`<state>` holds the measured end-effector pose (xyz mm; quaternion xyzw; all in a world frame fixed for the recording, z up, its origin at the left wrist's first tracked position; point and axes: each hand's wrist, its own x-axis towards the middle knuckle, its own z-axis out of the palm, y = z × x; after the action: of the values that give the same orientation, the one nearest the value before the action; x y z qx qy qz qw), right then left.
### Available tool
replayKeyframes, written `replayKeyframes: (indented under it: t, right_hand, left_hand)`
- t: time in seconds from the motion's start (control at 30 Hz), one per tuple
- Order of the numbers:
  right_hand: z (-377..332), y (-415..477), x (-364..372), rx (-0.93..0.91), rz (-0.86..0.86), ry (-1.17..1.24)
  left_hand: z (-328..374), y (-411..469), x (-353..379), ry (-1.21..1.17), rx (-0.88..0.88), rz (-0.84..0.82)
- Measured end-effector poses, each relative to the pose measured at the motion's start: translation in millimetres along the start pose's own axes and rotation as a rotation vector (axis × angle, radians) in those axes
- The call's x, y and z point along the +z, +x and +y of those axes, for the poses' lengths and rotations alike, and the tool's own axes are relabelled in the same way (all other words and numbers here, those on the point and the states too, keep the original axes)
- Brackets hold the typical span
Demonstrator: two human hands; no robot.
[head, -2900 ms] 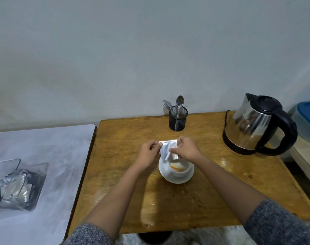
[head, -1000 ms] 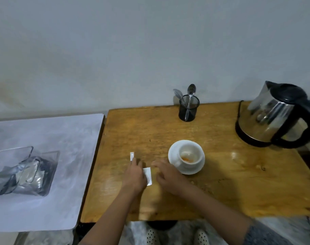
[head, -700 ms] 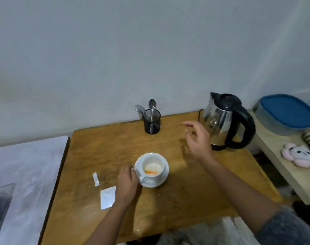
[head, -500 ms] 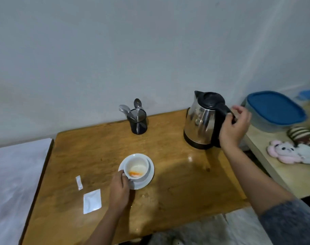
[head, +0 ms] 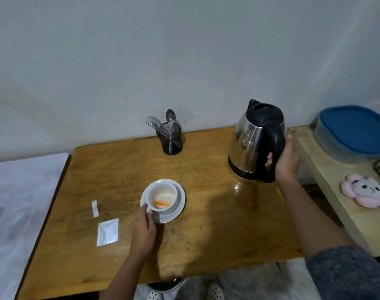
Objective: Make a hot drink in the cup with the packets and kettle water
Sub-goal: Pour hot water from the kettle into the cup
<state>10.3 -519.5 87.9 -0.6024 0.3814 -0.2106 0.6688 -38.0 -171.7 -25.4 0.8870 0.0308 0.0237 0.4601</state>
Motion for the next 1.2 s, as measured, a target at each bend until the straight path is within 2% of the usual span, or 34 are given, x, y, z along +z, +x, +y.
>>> replayKeyframes:
  t: [0.43, 0.57, 0.7, 0.97, 1.07, 1.2]
  right_hand:
    - [-7.9, -20.7, 13.3, -0.042, 0.136, 0.114]
    - [-28.2, -31.2, 19.0, -0.122, 0.178, 0.118]
    - [-59.5, -42.3, 25.4, -0.237, 0.141, 0.102]
    - [-91.9, -69.1, 51.1, -0.526, 0.007, -0.328]
    - [-85.4, -82.0, 62.7, -0.504, -0.065, -0.453]
    - [-78.5, -101.2, 80.3, -0.467, -0.249, -0.577]
  left_hand:
    - [6.1, 19.3, -27.1, 0.041, 0.022, -0.159]
    - [6.1, 25.4, -33.3, 0.039, 0.034, -0.215]
    - [1.3, 31.8, -39.6, 0.079, 0.027, -0.258]
    - [3.4, 48.1, -56.8, 0.156, 0.056, -0.414]
    - [5.7, 50.1, -59.9, 0.16, 0.083, -0.429]
    - [4.7, 53.2, -64.0, 0.145, 0.077, -0.449]
